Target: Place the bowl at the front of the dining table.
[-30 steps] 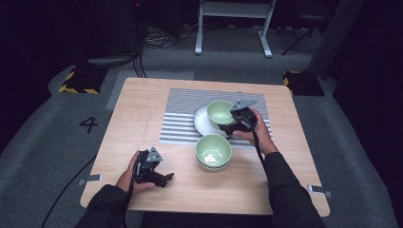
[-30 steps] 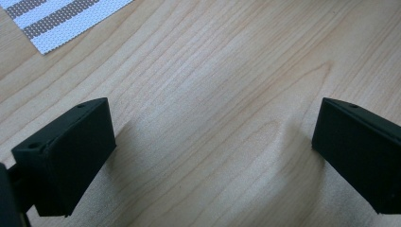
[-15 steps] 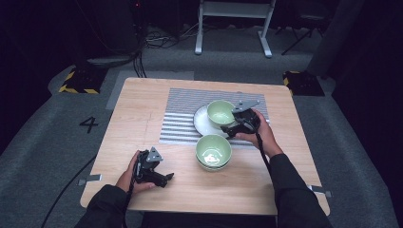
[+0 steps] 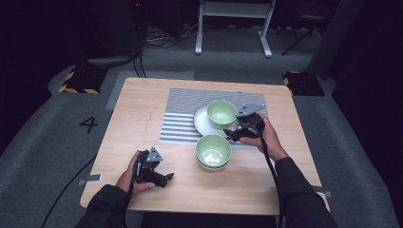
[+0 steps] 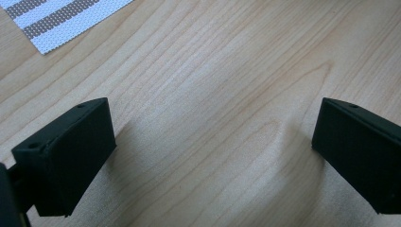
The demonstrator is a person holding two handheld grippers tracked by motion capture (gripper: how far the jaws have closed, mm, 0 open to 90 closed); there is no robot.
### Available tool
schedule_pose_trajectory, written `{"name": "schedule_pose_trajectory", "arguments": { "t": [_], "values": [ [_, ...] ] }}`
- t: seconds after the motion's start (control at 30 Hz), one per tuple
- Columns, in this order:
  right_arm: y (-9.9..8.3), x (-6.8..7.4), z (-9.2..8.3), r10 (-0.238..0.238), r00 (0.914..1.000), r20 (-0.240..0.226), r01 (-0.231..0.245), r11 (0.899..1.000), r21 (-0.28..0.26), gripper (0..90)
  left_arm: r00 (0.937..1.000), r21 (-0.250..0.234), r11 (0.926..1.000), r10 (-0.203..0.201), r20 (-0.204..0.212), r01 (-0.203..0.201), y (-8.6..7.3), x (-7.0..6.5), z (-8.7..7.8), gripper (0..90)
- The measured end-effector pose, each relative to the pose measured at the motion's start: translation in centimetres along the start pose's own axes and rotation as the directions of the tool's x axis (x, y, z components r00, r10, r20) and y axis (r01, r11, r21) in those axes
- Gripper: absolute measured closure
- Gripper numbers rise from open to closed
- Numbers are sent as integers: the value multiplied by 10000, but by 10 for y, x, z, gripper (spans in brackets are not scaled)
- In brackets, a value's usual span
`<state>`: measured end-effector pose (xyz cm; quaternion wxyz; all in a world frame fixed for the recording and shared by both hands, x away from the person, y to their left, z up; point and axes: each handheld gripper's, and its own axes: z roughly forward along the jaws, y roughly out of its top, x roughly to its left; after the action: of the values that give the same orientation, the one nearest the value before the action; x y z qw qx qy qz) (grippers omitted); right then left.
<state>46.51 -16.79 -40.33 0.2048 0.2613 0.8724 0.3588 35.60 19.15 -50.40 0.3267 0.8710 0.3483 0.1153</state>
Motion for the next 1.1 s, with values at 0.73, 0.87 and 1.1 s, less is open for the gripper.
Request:
{"name": "schedule_pose_trajectory", "arguments": {
  "t": [0.73, 0.87, 1.1],
  "values": [
    [-14, 16, -27, -465, 9989, 47, 466, 9987, -194, 214, 10000, 7, 10000, 0, -8, 0, 0, 0, 0, 2],
    [-18, 19, -33, -546, 9985, 91, 548, 9983, -216, 215, 10000, -2, 10000, -21, -3, 21, 0, 0, 0, 2],
    [-25, 22, -37, -641, 9976, 243, 646, 9978, -167, 215, 10000, 3, 10000, -1, 5, 1, 0, 0, 0, 2]
  ]
}}
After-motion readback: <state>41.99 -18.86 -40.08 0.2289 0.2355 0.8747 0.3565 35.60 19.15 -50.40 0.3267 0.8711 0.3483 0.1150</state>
